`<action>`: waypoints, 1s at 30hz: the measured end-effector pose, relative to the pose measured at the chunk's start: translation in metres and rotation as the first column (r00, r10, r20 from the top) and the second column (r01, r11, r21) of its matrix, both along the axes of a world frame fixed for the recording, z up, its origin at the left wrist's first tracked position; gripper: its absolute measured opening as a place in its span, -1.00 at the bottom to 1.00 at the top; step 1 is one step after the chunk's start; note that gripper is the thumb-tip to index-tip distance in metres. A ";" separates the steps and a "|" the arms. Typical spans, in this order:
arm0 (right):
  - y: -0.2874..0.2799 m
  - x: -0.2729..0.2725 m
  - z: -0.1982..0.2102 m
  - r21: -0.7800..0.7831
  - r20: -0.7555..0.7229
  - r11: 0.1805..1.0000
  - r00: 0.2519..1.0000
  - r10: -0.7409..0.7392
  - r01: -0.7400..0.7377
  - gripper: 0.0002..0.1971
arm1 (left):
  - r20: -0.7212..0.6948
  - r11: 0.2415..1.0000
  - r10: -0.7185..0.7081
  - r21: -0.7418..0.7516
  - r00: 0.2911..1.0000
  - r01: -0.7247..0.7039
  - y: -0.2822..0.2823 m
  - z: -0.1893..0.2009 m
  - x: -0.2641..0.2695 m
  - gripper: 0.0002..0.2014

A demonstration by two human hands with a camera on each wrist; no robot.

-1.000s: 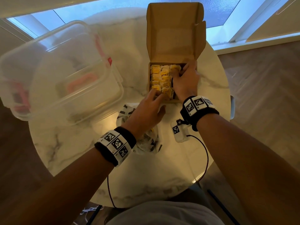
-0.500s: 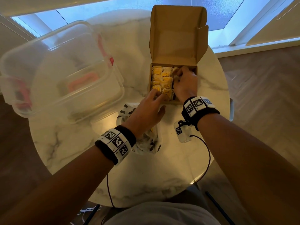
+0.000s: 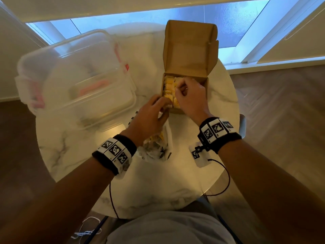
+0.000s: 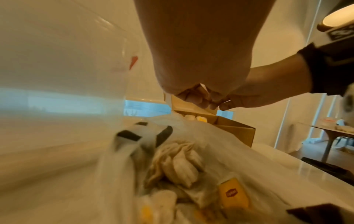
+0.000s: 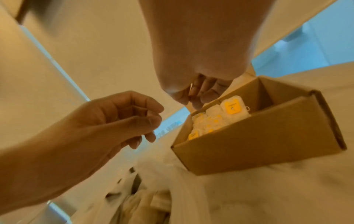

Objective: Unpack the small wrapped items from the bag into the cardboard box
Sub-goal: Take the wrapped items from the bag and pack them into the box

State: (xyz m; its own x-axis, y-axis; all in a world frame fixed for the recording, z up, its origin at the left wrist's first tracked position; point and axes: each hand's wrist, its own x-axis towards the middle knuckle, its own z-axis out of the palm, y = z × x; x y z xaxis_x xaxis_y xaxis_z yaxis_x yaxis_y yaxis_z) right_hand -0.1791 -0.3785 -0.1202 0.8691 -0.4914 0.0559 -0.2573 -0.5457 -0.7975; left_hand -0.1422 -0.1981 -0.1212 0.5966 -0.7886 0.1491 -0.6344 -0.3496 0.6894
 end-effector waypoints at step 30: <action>0.082 -0.134 -0.014 0.030 -0.304 0.921 0.874 0.380 -0.390 -0.86 | -0.071 0.898 -0.061 0.432 0.996 0.086 0.053 -0.037 -0.042 -0.79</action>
